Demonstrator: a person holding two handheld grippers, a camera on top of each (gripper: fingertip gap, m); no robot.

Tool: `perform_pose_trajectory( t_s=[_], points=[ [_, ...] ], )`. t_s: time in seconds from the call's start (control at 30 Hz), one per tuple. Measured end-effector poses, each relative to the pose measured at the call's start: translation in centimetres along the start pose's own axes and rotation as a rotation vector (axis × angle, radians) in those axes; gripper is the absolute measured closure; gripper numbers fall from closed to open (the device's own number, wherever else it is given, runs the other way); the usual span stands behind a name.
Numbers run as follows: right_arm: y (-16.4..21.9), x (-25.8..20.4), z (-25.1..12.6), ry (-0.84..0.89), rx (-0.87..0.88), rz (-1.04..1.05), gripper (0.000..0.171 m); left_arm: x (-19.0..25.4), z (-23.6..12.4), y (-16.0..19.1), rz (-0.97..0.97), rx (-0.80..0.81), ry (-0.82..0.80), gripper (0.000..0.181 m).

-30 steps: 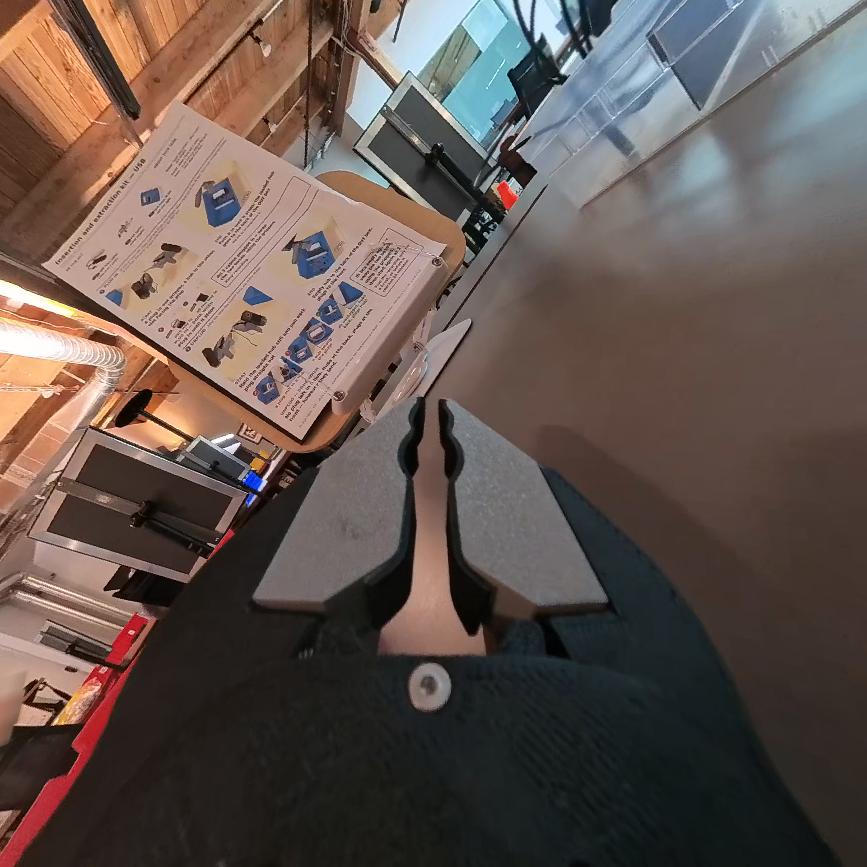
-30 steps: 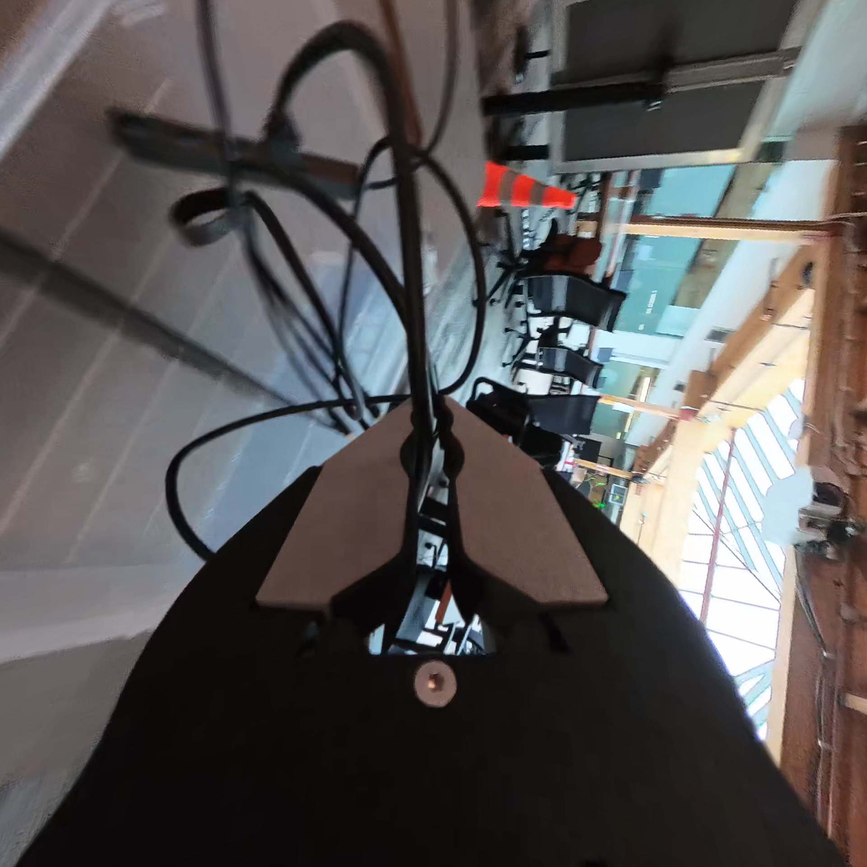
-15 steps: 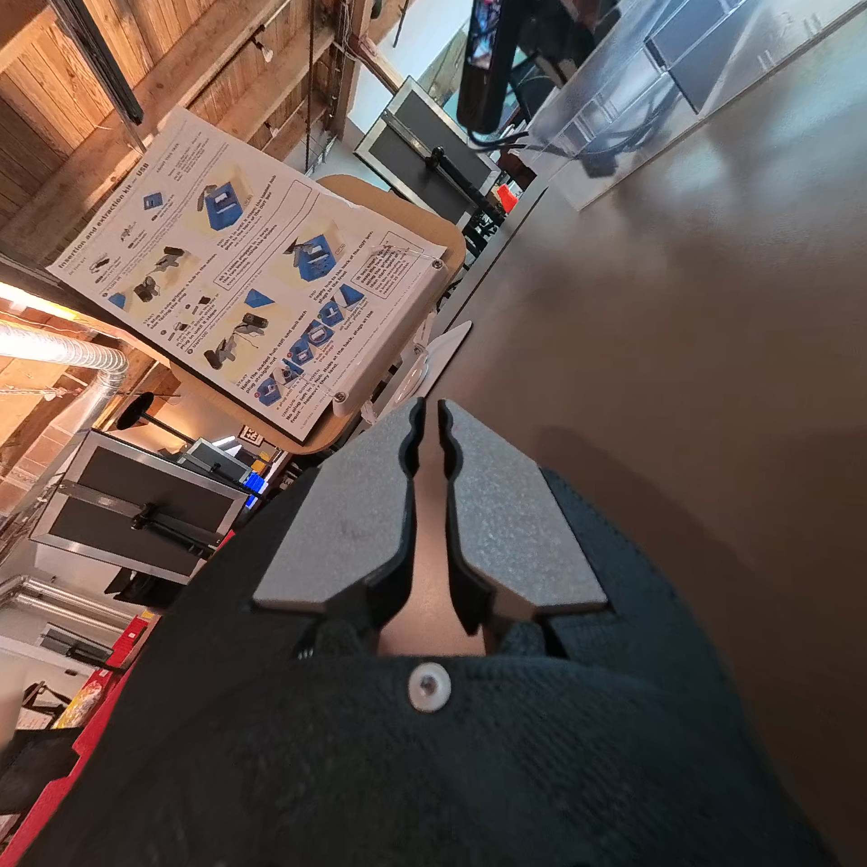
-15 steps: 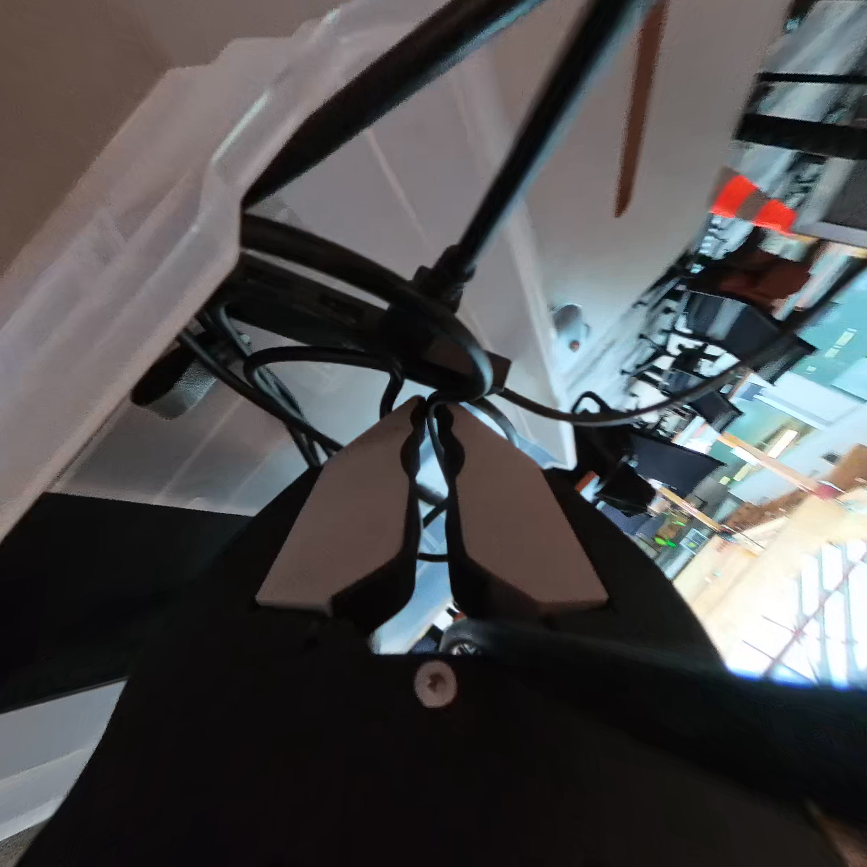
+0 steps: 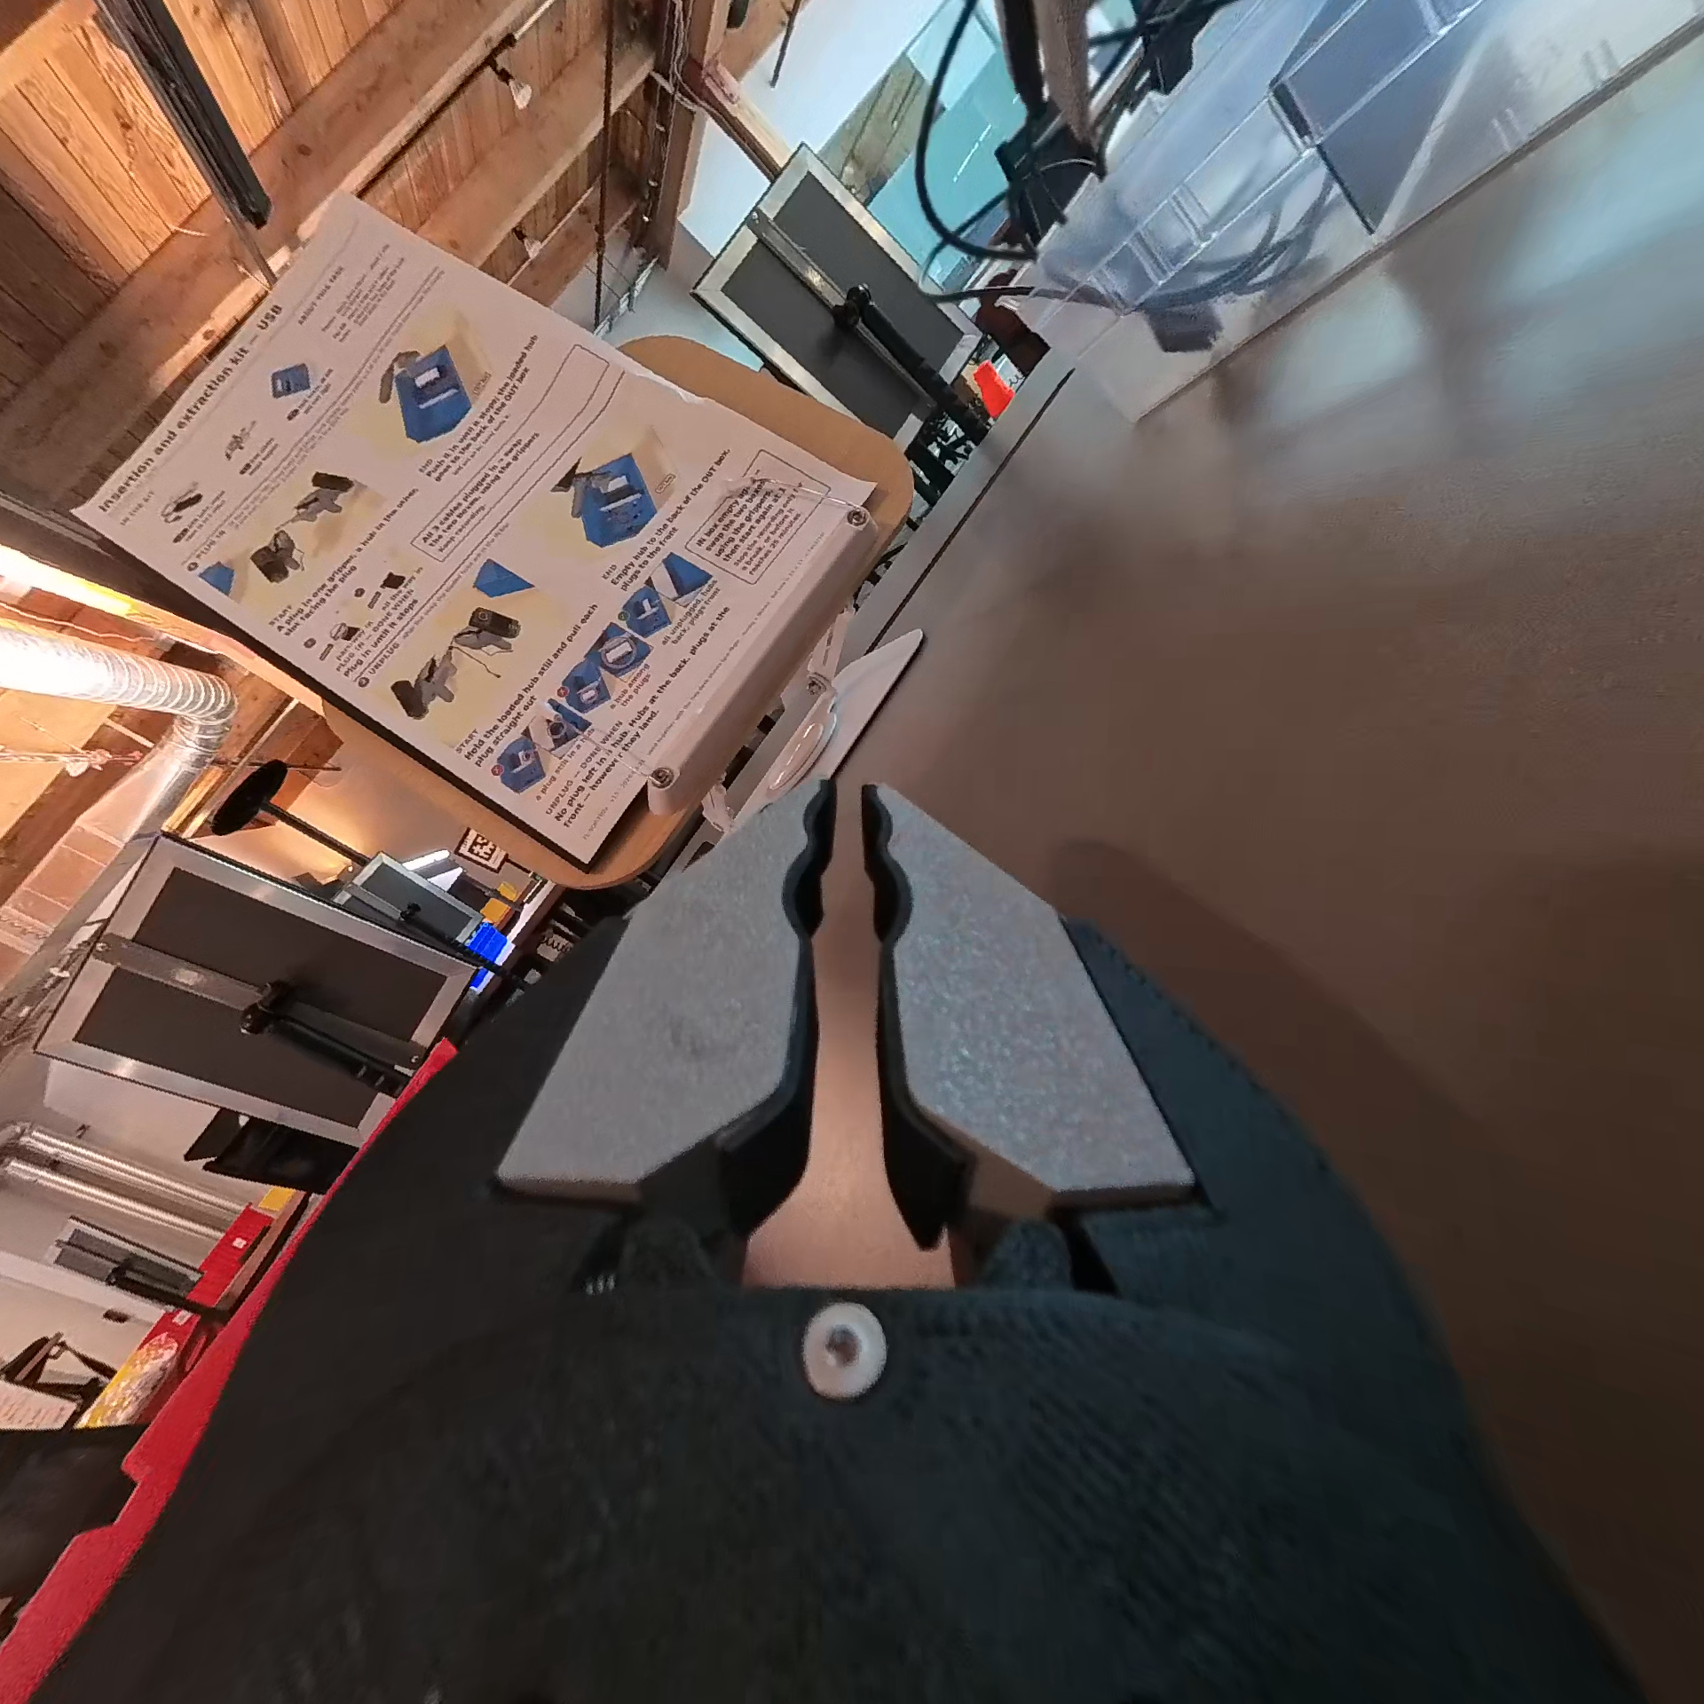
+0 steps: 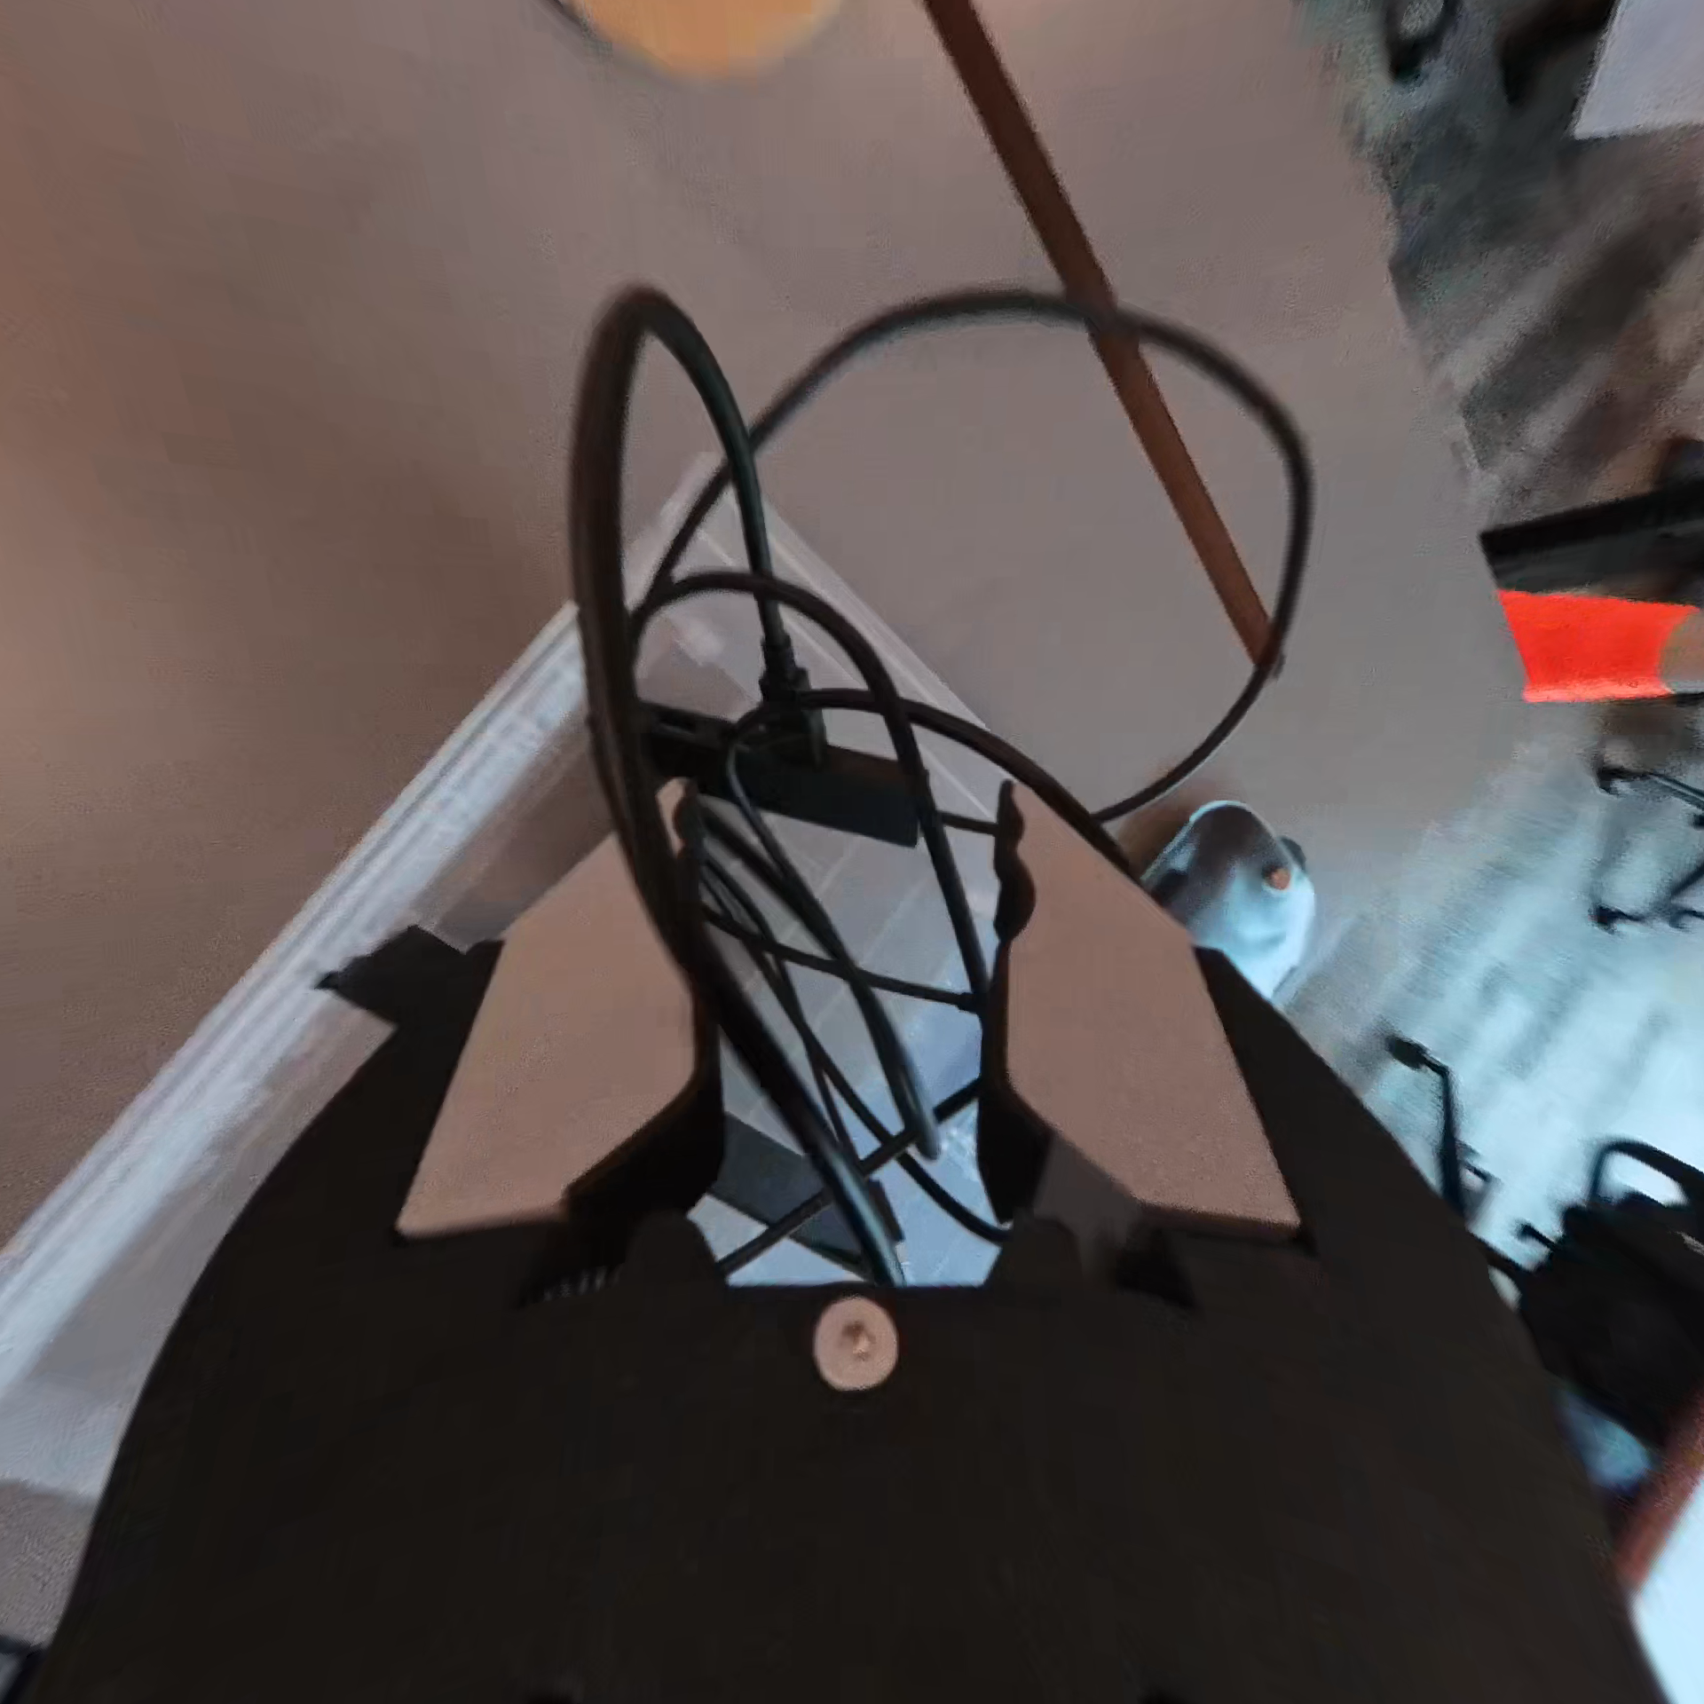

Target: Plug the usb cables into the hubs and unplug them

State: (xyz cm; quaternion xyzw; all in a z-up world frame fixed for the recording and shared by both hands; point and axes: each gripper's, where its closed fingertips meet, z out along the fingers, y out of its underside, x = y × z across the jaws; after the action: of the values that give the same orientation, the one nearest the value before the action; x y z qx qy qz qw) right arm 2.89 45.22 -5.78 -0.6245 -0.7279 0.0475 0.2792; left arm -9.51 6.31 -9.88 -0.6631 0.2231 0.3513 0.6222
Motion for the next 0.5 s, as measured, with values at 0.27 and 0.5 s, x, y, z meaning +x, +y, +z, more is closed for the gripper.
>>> perform_pose_trajectory(
  t_s=[0.27,0.5],
  points=[
    [-5.1,-1.6,-6.8,-0.311,0.337,0.226,0.096,-0.4,-0.1,0.1,-0.015,-0.005,-0.016,0.179],
    [-5.8,1.4,-13.2,-0.110,0.477,0.320,0.102,-0.4,-0.2,0.2,-0.025,-0.007,-0.013,0.177]
  ],
)
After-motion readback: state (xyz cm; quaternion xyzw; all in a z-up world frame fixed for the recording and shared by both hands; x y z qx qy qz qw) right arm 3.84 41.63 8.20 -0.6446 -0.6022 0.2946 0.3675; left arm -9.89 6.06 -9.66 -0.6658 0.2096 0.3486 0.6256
